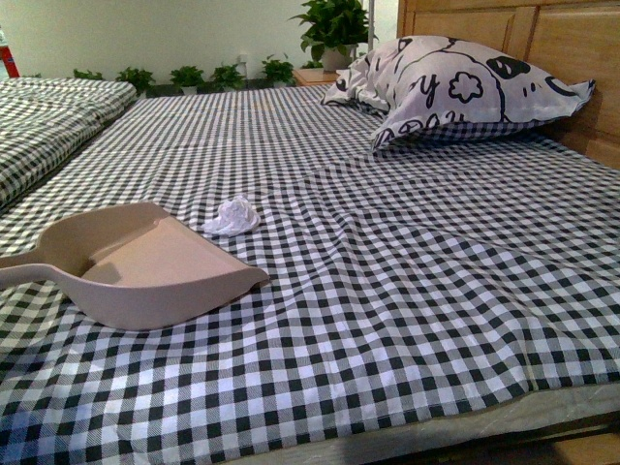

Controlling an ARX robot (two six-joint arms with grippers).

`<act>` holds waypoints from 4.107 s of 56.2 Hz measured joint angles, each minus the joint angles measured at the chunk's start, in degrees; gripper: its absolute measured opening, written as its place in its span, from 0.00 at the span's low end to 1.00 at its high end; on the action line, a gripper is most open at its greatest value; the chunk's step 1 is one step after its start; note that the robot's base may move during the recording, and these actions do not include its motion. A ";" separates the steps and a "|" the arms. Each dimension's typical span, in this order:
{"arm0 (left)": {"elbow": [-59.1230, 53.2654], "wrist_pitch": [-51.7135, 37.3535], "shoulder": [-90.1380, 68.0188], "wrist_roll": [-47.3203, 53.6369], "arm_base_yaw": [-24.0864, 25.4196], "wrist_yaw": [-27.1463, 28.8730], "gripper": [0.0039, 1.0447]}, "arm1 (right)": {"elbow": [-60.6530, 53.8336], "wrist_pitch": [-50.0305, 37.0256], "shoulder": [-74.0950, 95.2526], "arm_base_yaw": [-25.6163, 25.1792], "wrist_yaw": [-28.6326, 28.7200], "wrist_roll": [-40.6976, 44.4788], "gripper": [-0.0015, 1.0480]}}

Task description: Clean up trash

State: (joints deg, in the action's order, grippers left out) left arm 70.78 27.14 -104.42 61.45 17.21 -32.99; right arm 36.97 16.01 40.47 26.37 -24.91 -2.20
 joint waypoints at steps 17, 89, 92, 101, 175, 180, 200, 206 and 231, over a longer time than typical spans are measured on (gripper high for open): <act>0.09 0.00 0.00 0.04 0.07 0.00 0.26 | 19.39 -12.33 40.30 -8.13 10.34 9.88 0.19; 0.09 0.00 0.00 0.13 0.07 -0.02 0.26 | 41.27 -12.70 64.00 4.96 41.97 15.87 0.19; 0.09 0.00 0.00 0.13 0.07 -0.02 0.26 | 41.24 -12.68 63.49 3.39 40.83 15.85 0.19; 0.11 0.00 0.00 0.17 0.07 -0.02 0.26 | 39.30 -13.40 63.08 -1.88 35.28 15.91 0.19; -17.94 -32.72 36.57 -58.36 -3.56 25.64 0.26 | 17.88 -8.98 13.44 -38.12 60.63 5.75 0.19; -20.09 -30.67 41.27 -59.36 -4.00 24.90 0.26 | 17.84 -7.91 9.68 -40.72 64.63 4.76 0.19; -26.32 -25.14 54.49 -60.04 -2.78 21.90 0.26 | 16.96 -5.14 3.06 -47.36 75.45 2.51 0.19; -27.63 -24.46 56.30 -60.02 -2.54 21.92 0.26 | 16.59 -5.03 2.47 -47.34 74.18 1.60 0.19; -28.74 -24.11 58.29 -59.14 -2.60 21.42 0.26 | 15.91 -3.58 0.68 -45.44 67.93 -0.83 0.19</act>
State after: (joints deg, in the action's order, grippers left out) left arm 42.04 3.03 -46.13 2.31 14.61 -11.57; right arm 52.88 12.43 41.15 -19.07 43.03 -3.03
